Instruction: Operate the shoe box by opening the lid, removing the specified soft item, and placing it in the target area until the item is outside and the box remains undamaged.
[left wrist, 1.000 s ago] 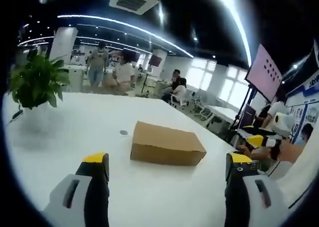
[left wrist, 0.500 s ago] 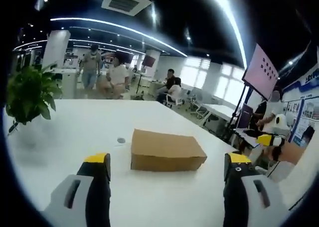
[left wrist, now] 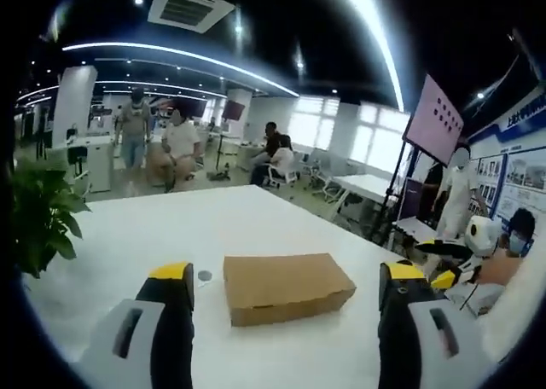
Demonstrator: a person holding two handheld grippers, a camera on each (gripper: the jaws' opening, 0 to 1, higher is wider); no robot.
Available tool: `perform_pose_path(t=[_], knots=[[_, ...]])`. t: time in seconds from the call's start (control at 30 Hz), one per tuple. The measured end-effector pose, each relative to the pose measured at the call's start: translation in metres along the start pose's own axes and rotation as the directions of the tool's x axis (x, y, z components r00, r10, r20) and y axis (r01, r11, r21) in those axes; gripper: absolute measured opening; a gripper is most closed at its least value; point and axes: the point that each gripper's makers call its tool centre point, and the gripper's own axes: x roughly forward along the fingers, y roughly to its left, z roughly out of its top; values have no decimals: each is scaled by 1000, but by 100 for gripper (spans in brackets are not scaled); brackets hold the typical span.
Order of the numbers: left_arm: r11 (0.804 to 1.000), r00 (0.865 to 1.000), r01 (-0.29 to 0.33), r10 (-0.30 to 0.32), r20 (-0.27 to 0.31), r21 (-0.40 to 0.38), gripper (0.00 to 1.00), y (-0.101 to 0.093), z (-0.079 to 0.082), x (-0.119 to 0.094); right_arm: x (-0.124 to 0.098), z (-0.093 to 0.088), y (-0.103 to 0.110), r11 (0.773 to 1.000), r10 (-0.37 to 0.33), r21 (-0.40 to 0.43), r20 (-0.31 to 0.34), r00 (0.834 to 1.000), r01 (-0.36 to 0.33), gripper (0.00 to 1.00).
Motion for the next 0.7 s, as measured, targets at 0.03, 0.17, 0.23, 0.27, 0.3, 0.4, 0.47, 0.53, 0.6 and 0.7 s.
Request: perform_pose_path(t=[0.03,0.17,0.23,0.27,0.3,0.4,0.47,0.53,0.6,0.7], knots=[[1000,1000,-2,2,0,5,91,0,1,1,0,2,-1,1000,1,4,4,1000,-1,87],[999,1000,-28,27,7,36,92,3,5,2,3,11,-2,995,4,97,34,999,-8,90],[1000,999,-31,31,-16,6,94,4,-1,3,5,15,-2,992,15,124,49,999,-21,90],[1000,999,-25,25,-38,-2,94,3,-6,3,5,15,-2,993,11,117,49,999,-17,89],[1000,999,-21,21,-49,-5,94,3,-10,4,6,15,-2,994,6,111,45,999,-11,87],[997,989,3,8,-145,72,91,3,-27,3,8,10,-2,997,-3,71,18,1000,2,86],[998,988,-5,14,-152,59,88,2,-29,4,8,8,-2,997,-3,75,16,1000,2,84],[998,988,4,6,-157,64,86,0,-33,6,9,4,-2,998,-13,66,2,1000,13,82],[998,986,0,11,-166,66,84,3,-39,10,10,-2,-3,999,-30,41,-26,999,31,81],[999,982,1,8,-189,48,88,6,-46,17,10,-1,-3,999,-36,37,-23,999,37,83]])
